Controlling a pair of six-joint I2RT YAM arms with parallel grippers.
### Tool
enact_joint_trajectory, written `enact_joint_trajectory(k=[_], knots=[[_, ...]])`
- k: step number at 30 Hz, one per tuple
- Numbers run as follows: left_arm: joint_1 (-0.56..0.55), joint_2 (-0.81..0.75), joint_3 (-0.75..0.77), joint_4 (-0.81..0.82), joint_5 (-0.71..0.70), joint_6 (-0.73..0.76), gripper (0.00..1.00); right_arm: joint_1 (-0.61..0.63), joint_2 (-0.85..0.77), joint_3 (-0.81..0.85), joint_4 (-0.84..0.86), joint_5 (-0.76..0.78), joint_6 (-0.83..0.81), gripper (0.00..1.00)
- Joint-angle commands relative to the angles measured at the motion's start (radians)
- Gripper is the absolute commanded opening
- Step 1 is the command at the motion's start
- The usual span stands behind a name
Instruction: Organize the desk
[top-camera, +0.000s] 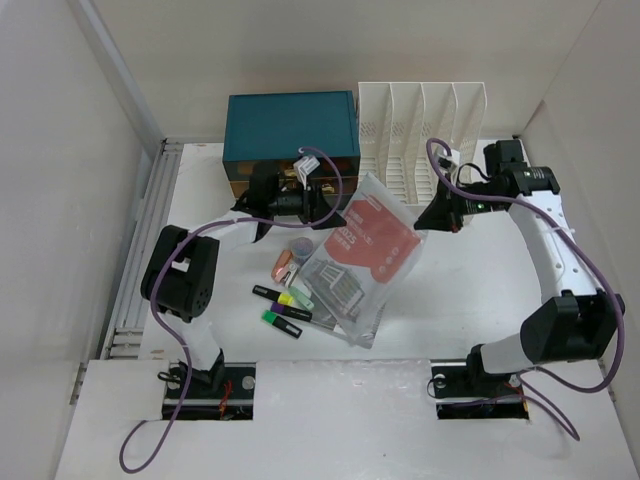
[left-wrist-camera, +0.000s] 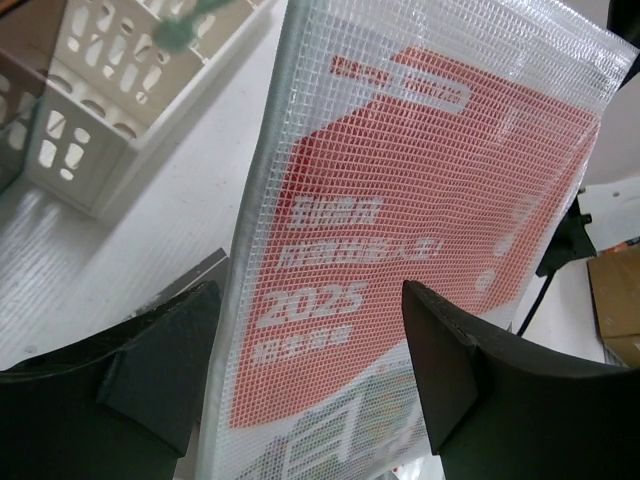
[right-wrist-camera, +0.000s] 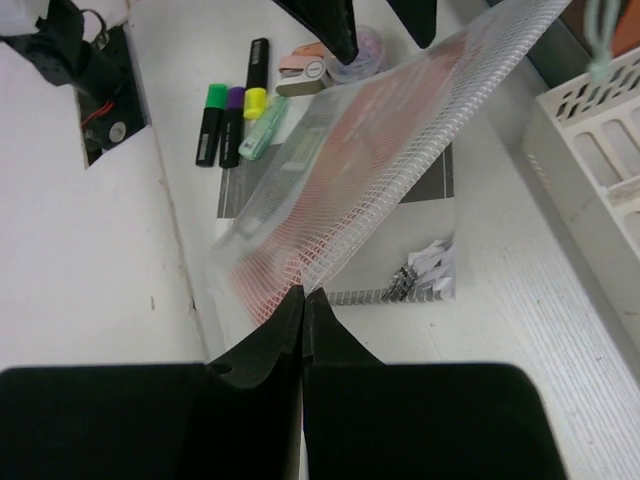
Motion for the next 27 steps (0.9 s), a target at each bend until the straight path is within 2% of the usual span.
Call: enact_joint_trajectory(k=[1,8,15,17,18,21,27], knots=[[-0.013,0.004,0.009,0.057,0.066,0.0,0.7,-0.004,0.003,0.071,-0.086,-0.106,-0.135,0.0],[-0.003,0.004,-0.01,0.057,0.048,0.0,0.7,-0.004,0.013,0.134,-0.257,-0.137,-0.312,0.0],[-0.003,0.016,-0.019,0.057,0.08,0.009,0.67,-0.004,-0.007,0.134,-0.257,-0.146,-0.321,0.0],[-0.003,0.027,-0.007,0.057,0.109,0.009,0.63,-0.004,-0.007,0.134,-0.257,-0.146,-0.321,0.0],[-0.003,0.042,0.004,0.057,0.123,0.009,0.57,-0.004,-0.007,0.143,-0.257,-0.146,-0.321,0.0],[-0.003,0.054,0.015,0.057,0.155,0.009,0.47,-0.004,0.002,0.143,-0.257,-0.157,-0.321,0.0],[-0.035,0.054,0.015,0.066,0.206,0.009,0.33,0.016,0.02,0.143,-0.257,-0.177,-0.33,0.0]])
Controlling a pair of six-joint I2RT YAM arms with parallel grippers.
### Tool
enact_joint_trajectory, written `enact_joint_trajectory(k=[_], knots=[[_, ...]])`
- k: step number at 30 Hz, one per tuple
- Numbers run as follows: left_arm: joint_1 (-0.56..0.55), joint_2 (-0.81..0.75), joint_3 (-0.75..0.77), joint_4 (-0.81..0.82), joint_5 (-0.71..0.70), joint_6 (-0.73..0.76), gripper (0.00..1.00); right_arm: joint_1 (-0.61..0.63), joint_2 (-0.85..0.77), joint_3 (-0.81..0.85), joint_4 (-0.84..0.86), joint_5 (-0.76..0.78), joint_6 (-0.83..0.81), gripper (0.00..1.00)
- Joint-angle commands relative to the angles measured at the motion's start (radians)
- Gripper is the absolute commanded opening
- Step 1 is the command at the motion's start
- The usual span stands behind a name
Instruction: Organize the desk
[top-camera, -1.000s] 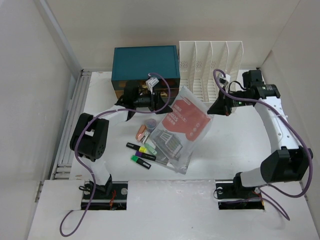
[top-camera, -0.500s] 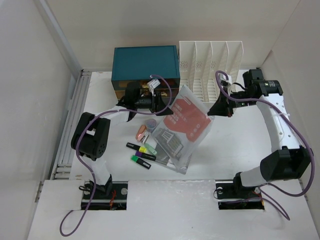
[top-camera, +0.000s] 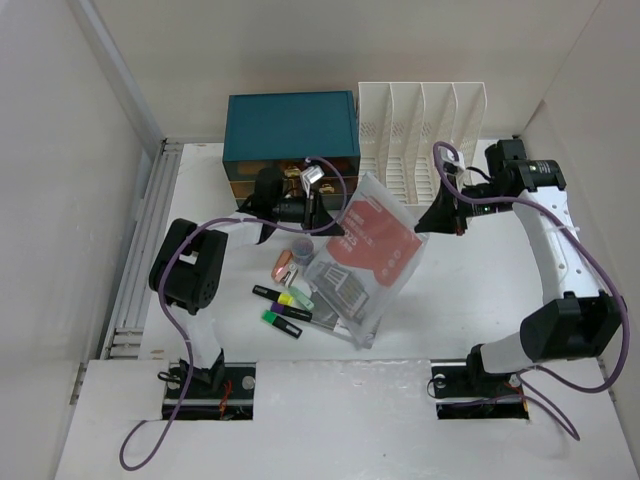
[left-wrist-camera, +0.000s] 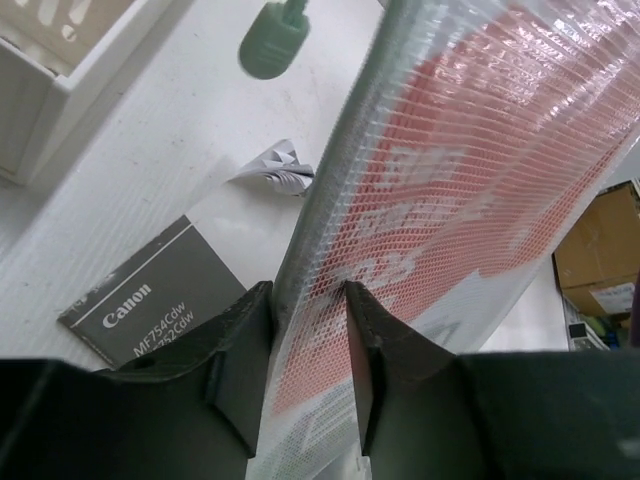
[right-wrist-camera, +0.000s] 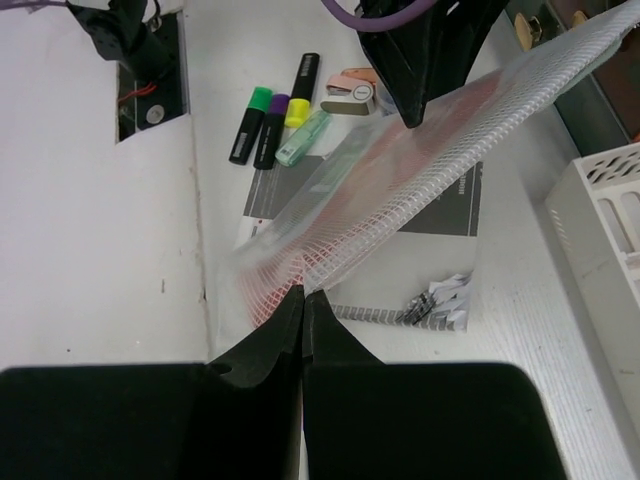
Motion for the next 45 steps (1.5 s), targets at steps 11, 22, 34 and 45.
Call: enact_joint_trajectory(k=[11,22,34,45], knots=[[-0.046,-0.051,0.043,0.049,0.139,-0.011,0.0,0.003,0.014,0.051,-0.021,-0.062,-0.044,0.0],[-0.028,-0.285,-0.017,0.158,0.121,-0.114,0.0,-0.083,0.014,-0.001,0.15,0.004,0.072,0.34],[0.005,-0.476,0.003,0.158,0.088,-0.155,0.0,-0.11,0.043,-0.038,0.214,-0.013,0.106,0.6],[0.005,-0.517,0.041,0.158,0.059,-0.173,0.0,-0.11,0.134,0.015,0.027,-0.249,-0.112,0.74]])
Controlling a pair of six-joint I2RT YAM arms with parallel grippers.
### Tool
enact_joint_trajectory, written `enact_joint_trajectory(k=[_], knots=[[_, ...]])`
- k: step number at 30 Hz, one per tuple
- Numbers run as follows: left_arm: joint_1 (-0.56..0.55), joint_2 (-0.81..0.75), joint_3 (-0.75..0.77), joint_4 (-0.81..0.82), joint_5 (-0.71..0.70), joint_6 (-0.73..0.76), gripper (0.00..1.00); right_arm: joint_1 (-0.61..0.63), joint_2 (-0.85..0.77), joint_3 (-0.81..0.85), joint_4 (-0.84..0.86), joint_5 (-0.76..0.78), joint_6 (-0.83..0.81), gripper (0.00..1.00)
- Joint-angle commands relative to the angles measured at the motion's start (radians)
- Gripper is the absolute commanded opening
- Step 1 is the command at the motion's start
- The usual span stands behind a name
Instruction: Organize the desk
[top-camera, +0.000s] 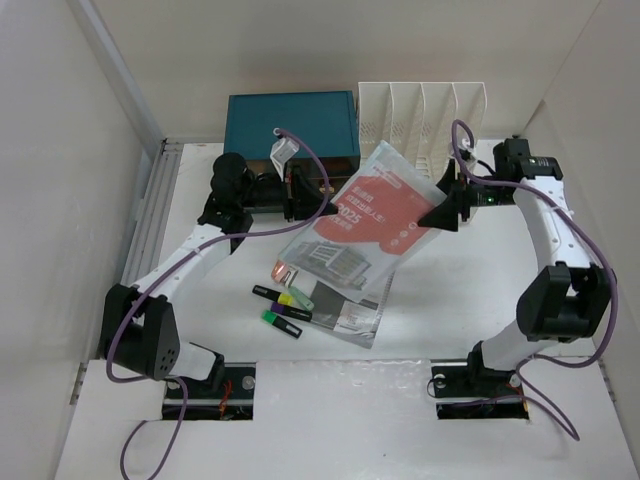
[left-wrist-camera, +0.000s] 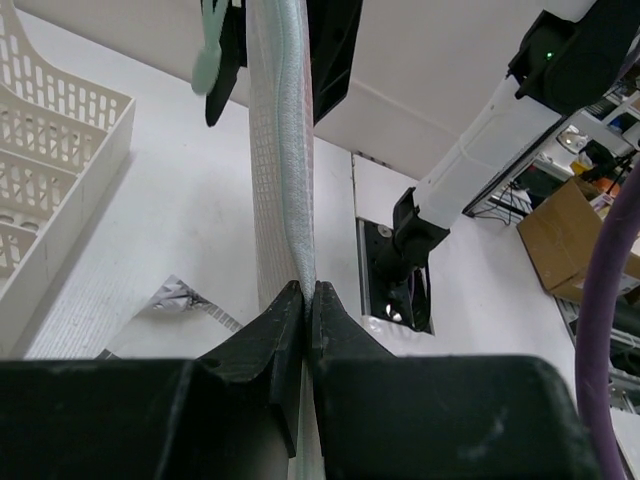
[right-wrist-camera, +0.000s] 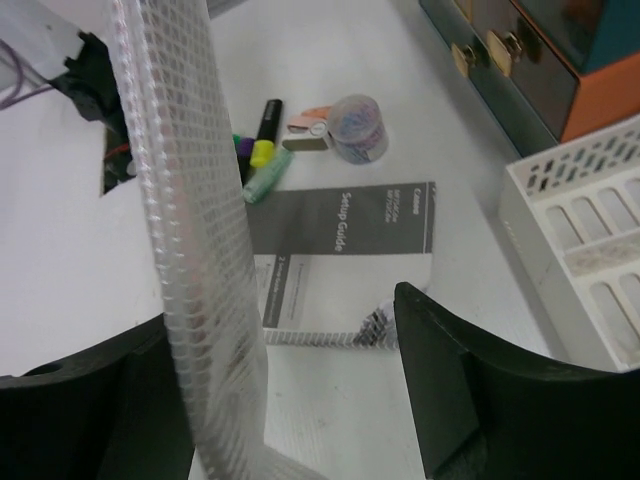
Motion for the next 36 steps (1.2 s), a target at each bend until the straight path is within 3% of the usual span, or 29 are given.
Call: enact_joint_trajectory(k=[1,9,18,21,23,25,26,30,36], knots=[[0.0,-0.06,0.063,0.069,-0.003,-0.024,0.0,-0.004,0.038,0.055,-0.161,-0.172,-0.199,0.74],[0.0,-0.069,0.023,0.273,-0.086,-0.152,0.0,-0.004,-0.005,-0.045,-0.162,-0.333,-0.255,0.71],[0.0,-0.05,-0.026,0.372,-0.126,-0.212,0.0,0.024,-0.071,-0.034,-0.162,-0.344,-0.305,0.01],[0.0,-0.05,-0.035,0.34,-0.135,-0.212,0.02,0.015,-0.081,-0.007,-0.162,-0.344,-0.305,0.0],[0.011,-0.059,-0.023,0.286,-0.135,-0.156,0.17,-0.031,-0.081,0.032,-0.162,-0.344,-0.293,0.0],[0.022,-0.081,-0.023,0.219,-0.147,-0.127,0.25,-0.077,-0.092,0.059,-0.162,-0.344,-0.279,0.0],[0.031,-0.099,-0.014,0.199,-0.148,-0.101,0.39,-0.091,-0.101,0.084,-0.162,-0.344,-0.27,0.0],[0.04,-0.144,0.008,0.084,-0.18,-0.038,0.56,-0.145,-0.11,0.139,-0.162,-0.344,-0.247,0.0],[0.074,-0.211,0.019,-0.019,-0.21,0.023,0.6,-0.243,-0.11,0.211,-0.162,-0.344,-0.203,0.0]])
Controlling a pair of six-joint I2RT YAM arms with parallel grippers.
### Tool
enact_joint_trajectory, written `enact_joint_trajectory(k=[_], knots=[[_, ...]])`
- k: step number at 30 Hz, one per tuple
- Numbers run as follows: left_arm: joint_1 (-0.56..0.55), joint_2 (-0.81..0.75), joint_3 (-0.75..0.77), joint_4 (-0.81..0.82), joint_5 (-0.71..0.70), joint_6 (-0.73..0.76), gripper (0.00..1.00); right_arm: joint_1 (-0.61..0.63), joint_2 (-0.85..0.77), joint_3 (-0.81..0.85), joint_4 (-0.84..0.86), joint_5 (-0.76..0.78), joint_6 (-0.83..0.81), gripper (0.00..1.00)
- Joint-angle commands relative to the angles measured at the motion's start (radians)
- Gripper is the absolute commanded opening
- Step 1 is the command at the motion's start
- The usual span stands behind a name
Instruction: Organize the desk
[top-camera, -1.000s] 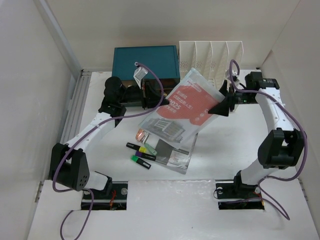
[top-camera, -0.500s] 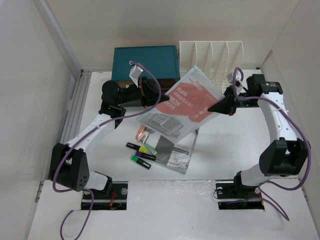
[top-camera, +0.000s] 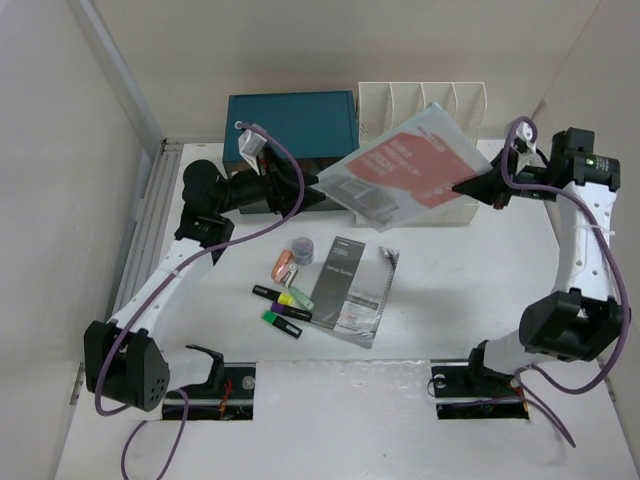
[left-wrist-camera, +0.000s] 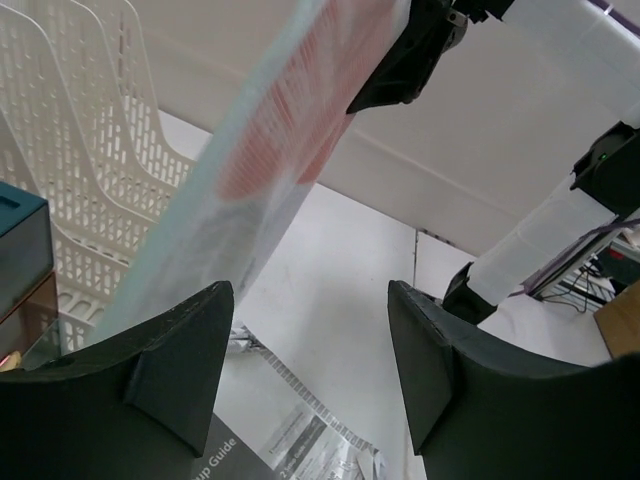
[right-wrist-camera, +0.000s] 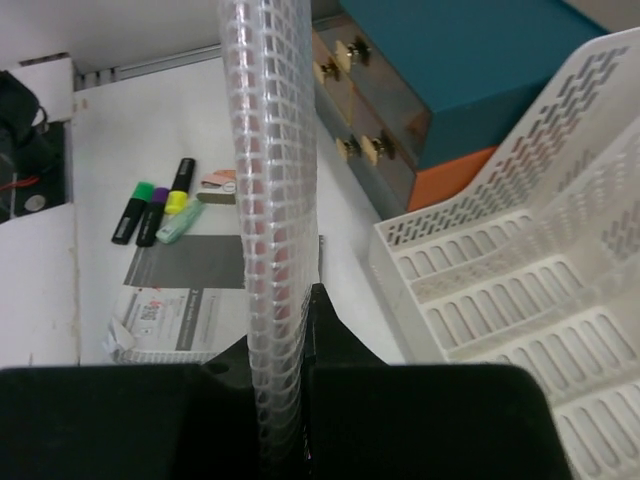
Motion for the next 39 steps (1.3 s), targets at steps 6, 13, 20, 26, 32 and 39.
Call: enact_joint_trajectory(k=[6,13,20,26,32,39], knots=[[0.022,-0.123,0.073,-0.181,-0.058,0.152,0.61,-0.117,-0.082,0.15,-0.026,-0.2,0.039,0.0],[0.022,-0.261,-0.001,-0.223,-0.084,0.166,0.61,-0.217,-0.128,0.235,-0.026,-0.2,0.058,0.0],[0.022,-0.395,-0.119,-0.316,-0.133,0.218,0.62,-0.29,-0.082,0.361,-0.026,-0.2,0.058,0.0],[0.022,-0.425,-0.13,-0.35,-0.143,0.251,0.62,-0.29,-0.026,0.519,-0.026,-0.2,0.062,0.0],[0.022,-0.425,-0.13,-0.35,-0.143,0.252,0.62,-0.29,-0.051,0.659,0.284,-0.2,0.336,0.0],[0.022,-0.425,-0.151,-0.317,-0.143,0.221,0.62,-0.182,-0.364,0.149,1.394,0.344,1.161,0.0]])
